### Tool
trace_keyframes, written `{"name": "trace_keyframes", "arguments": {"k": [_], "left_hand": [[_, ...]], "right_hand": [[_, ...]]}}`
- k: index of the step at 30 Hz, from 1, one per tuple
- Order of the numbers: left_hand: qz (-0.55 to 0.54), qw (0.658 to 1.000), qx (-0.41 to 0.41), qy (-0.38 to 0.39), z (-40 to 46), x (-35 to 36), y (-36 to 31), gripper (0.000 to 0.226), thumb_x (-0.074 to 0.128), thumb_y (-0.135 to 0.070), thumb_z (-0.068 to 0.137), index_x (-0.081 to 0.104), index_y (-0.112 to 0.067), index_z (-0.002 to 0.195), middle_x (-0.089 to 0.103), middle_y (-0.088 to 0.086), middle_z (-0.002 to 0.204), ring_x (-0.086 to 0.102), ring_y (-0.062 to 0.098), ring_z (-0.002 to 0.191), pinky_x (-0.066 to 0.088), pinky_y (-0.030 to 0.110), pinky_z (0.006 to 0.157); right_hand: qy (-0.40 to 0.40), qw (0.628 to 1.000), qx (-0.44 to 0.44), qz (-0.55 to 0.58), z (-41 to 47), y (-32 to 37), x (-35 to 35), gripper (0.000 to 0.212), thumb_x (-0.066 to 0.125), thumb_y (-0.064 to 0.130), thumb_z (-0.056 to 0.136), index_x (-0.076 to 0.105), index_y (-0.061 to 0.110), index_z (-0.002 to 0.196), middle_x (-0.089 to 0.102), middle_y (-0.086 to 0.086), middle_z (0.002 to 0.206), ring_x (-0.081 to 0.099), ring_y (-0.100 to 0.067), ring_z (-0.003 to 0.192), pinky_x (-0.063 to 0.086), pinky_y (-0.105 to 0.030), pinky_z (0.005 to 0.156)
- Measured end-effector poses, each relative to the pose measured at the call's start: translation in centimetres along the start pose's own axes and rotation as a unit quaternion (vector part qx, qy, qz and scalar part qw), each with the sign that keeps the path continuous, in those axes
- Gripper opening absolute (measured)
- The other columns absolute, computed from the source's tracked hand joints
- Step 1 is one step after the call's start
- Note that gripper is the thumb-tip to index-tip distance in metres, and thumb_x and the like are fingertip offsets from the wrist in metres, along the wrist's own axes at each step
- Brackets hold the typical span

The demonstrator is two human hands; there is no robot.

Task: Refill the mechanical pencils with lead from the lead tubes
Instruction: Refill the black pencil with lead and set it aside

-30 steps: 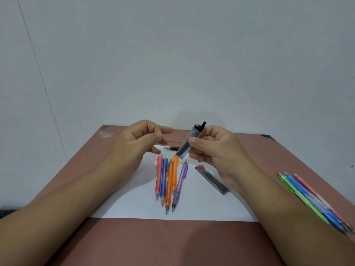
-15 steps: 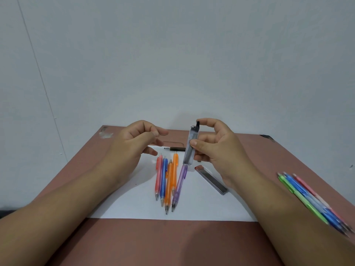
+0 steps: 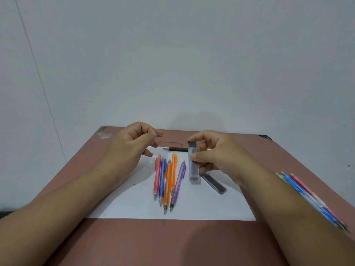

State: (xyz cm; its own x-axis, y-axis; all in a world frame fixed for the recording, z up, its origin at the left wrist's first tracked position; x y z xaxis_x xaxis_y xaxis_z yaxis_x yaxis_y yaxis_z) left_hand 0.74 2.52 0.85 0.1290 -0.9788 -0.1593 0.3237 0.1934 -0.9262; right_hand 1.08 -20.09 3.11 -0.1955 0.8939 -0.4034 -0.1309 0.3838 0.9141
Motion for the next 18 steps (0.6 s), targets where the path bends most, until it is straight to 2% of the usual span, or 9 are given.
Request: {"name": "trace_keyframes", "arguments": {"k": [3, 7, 10, 13, 18], "left_hand": [[0.029, 1.000, 0.005, -0.003, 0.08, -0.01, 0.20, 0.015, 0.057, -0.018, 0.099, 0.068, -0.012, 0.092, 0.074, -0.012, 0.103, 0.068, 0.011, 0.089, 0.060, 0.037, 0.077], [0.044, 0.999, 0.011, -0.010, 0.29, -0.07, 0.54, 0.015, 0.058, -0.020, 0.099, 0.069, -0.015, 0.091, 0.074, -0.014, 0.102, 0.068, 0.011, 0.088, 0.060, 0.037, 0.075], [0.045, 0.999, 0.012, -0.014, 0.48, -0.17, 0.76, 0.015, 0.058, -0.019, 0.099, 0.069, -0.016, 0.090, 0.074, -0.013, 0.101, 0.068, 0.012, 0.086, 0.059, 0.038, 0.074], [0.039, 0.999, 0.012, -0.013, 0.55, -0.21, 0.93, 0.015, 0.058, -0.017, 0.099, 0.069, -0.016, 0.088, 0.075, -0.011, 0.100, 0.067, 0.014, 0.086, 0.059, 0.041, 0.075], [0.042, 0.999, 0.011, -0.012, 0.56, -0.14, 0.97, 0.014, 0.058, -0.020, 0.099, 0.069, -0.015, 0.090, 0.075, -0.012, 0.098, 0.067, 0.014, 0.086, 0.059, 0.039, 0.075]], "right_hand": [[0.009, 0.999, -0.005, -0.043, -0.01, -0.02, -0.27, 0.029, 0.075, 0.000, 0.086, 0.072, 0.023, 0.104, 0.071, -0.013, 0.088, 0.076, -0.020, 0.079, 0.064, -0.035, 0.065], [0.054, 0.995, -0.026, -0.085, -0.18, 0.18, -0.68, 0.032, 0.075, -0.002, 0.084, 0.073, 0.022, 0.105, 0.075, 0.001, 0.080, 0.070, -0.010, 0.070, 0.054, -0.022, 0.062], [0.088, 0.991, -0.024, -0.102, -0.28, 0.00, -0.52, 0.031, 0.075, -0.001, 0.084, 0.074, 0.023, 0.104, 0.067, 0.010, 0.068, 0.063, -0.005, 0.063, 0.053, -0.020, 0.062], [0.100, 0.985, -0.028, -0.139, -0.36, -0.09, -0.38, 0.019, 0.070, 0.009, 0.091, 0.077, 0.025, 0.099, 0.070, 0.011, 0.070, 0.063, -0.004, 0.064, 0.053, -0.021, 0.063], [0.042, 0.979, -0.038, -0.197, -0.24, -0.49, -0.31, 0.014, 0.067, 0.021, 0.094, 0.077, 0.031, 0.094, 0.072, 0.015, 0.073, 0.073, -0.006, 0.082, 0.059, -0.027, 0.070]]}}
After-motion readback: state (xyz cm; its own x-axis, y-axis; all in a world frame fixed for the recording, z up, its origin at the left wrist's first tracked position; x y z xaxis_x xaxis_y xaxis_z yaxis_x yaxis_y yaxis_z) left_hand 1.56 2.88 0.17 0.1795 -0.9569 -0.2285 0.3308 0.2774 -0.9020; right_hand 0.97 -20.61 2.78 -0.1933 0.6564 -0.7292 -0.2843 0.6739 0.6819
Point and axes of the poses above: each hand's wrist, its own z-axis towards the middle knuckle, its own x-axis out of the palm, y = z × x, the point moved 2 cm from there along z, towards the middle knuckle
